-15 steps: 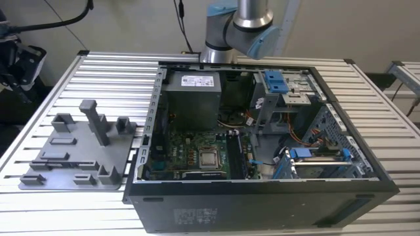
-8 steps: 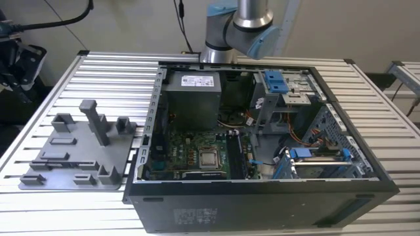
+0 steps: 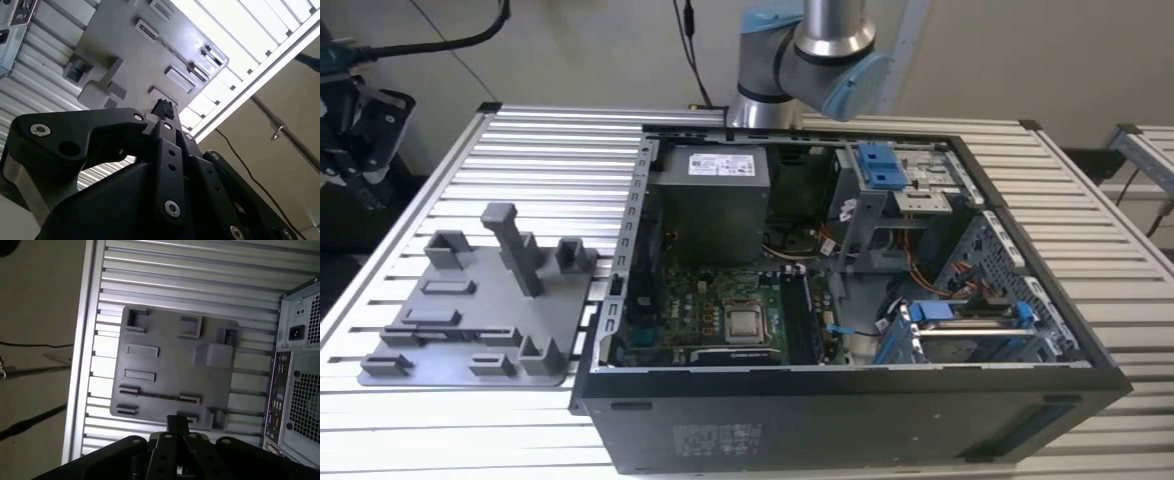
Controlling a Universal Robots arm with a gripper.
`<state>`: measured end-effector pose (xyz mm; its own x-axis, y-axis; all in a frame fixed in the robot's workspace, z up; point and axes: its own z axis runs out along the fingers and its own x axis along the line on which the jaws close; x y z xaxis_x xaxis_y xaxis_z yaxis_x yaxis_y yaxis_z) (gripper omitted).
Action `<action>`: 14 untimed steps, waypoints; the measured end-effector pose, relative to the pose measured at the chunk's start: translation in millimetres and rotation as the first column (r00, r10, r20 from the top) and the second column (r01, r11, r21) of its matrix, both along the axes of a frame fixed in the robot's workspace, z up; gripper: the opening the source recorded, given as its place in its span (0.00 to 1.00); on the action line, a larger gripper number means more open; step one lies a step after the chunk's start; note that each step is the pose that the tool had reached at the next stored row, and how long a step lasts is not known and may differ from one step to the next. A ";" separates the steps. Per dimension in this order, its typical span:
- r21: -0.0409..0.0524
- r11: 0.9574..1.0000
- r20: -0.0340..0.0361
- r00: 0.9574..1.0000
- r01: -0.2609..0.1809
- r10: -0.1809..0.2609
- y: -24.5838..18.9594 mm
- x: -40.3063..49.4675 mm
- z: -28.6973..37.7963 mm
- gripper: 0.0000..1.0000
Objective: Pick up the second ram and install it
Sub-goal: 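Pick up the second ram and move it above second insertion slot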
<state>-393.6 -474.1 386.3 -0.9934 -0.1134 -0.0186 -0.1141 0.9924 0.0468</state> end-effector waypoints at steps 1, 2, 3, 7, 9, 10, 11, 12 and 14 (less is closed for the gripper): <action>-0.001 1.000 0.000 1.000 -0.010 0.010 0.0 0.0 0.0 0.11; -0.001 1.000 0.000 1.000 -0.019 0.019 0.0 0.0 0.0 0.11; -0.002 1.000 0.000 1.000 -0.029 0.029 0.0 0.0 0.0 0.11; -0.004 0.997 0.000 0.997 -0.076 0.076 0.0 0.0 0.0 0.11; -0.006 0.995 0.000 0.995 -0.098 0.098 0.0 0.0 0.0 0.11; -0.006 0.994 0.000 0.994 -0.109 0.109 0.0 -0.1 0.0 0.11; -0.007 0.993 0.000 0.993 -0.120 0.120 0.0 0.0 0.0 0.11; -0.008 0.991 -0.001 0.991 -0.131 0.131 0.0 0.0 0.0 0.11; -0.010 0.988 -0.001 0.988 -0.152 0.152 0.0 0.0 0.0 0.11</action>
<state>-393.6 -474.1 386.3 -0.9646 -0.2633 -0.0167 -0.2638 0.9639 0.0368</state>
